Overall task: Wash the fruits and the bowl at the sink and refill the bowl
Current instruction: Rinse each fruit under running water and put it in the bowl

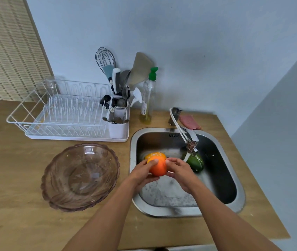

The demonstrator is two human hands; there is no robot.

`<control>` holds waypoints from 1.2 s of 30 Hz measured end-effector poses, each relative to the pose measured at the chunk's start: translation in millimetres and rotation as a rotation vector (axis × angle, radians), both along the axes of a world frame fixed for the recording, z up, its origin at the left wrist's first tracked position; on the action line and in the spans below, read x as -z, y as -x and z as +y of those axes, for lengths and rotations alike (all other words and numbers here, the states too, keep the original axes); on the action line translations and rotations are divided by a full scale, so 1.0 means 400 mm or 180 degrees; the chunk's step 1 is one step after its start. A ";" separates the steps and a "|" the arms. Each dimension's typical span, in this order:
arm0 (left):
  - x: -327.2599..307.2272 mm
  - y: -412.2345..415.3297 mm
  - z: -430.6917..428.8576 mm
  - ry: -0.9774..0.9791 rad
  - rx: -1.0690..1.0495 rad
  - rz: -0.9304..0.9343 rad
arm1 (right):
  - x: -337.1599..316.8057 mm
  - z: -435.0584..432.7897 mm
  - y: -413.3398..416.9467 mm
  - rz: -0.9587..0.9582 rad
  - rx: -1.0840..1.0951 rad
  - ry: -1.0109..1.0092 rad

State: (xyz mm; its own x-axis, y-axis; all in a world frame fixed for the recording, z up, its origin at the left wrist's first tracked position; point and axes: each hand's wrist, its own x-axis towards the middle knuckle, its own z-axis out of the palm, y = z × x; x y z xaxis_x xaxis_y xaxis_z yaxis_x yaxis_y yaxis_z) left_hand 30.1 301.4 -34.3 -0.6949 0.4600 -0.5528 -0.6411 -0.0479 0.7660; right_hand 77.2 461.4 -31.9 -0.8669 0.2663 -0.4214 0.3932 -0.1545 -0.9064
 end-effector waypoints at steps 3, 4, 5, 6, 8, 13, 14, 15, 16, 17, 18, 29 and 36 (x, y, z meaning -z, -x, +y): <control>-0.003 -0.002 0.001 0.0076 0.0044 -0.0009 | 0.007 0.000 -0.001 -0.0233 -0.0160 -0.0013; -0.001 -0.005 0.002 0.0216 0.0109 -0.0003 | 0.007 -0.003 -0.002 -0.0313 -0.0257 -0.0044; 0.002 -0.006 0.002 0.0325 0.0176 -0.0011 | 0.007 -0.004 -0.002 -0.0335 -0.0297 -0.0104; 0.007 -0.005 0.000 0.0380 0.0217 -0.0031 | 0.008 -0.004 0.000 -0.0300 -0.0271 -0.0210; 0.008 0.000 -0.004 0.0374 0.0281 -0.0048 | 0.008 0.002 0.005 -0.0136 -0.0149 -0.0494; 0.001 0.003 -0.004 0.0617 0.0304 0.0164 | 0.003 -0.007 0.001 -0.0092 -0.0424 -0.0638; 0.001 0.006 -0.002 0.0646 0.0222 0.0220 | -0.004 -0.010 0.003 -0.0062 -0.0402 -0.0564; 0.000 0.011 -0.004 0.0661 0.0106 0.0264 | -0.009 -0.013 0.008 -0.0029 -0.0353 -0.0481; -0.002 0.018 -0.007 0.0650 -0.0004 0.0298 | -0.017 -0.018 0.014 -0.0016 -0.0299 -0.0416; -0.009 0.024 -0.012 0.0612 -0.0104 0.0339 | -0.026 -0.024 0.022 -0.0019 -0.0270 -0.0395; -0.016 0.032 -0.018 0.0574 -0.0168 0.0400 | -0.037 -0.032 0.031 -0.0019 -0.0272 -0.0402; -0.132 0.101 -0.243 0.1077 -0.0837 0.1326 | -0.140 -0.235 0.157 0.0377 -0.0896 -0.0569; -0.087 0.070 -0.465 0.2556 -0.0893 0.1820 | -0.103 -0.420 0.184 0.0605 -0.1863 -0.1636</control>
State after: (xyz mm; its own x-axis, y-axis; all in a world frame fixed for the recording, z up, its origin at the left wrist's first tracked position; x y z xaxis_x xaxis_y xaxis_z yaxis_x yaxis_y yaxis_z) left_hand 2.2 115.5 0.5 -0.9767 -0.1196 -0.1783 -0.2147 0.5218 0.8256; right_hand 3.5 293.3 9.2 -0.9706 -0.1332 -0.2006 0.1129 0.4840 -0.8677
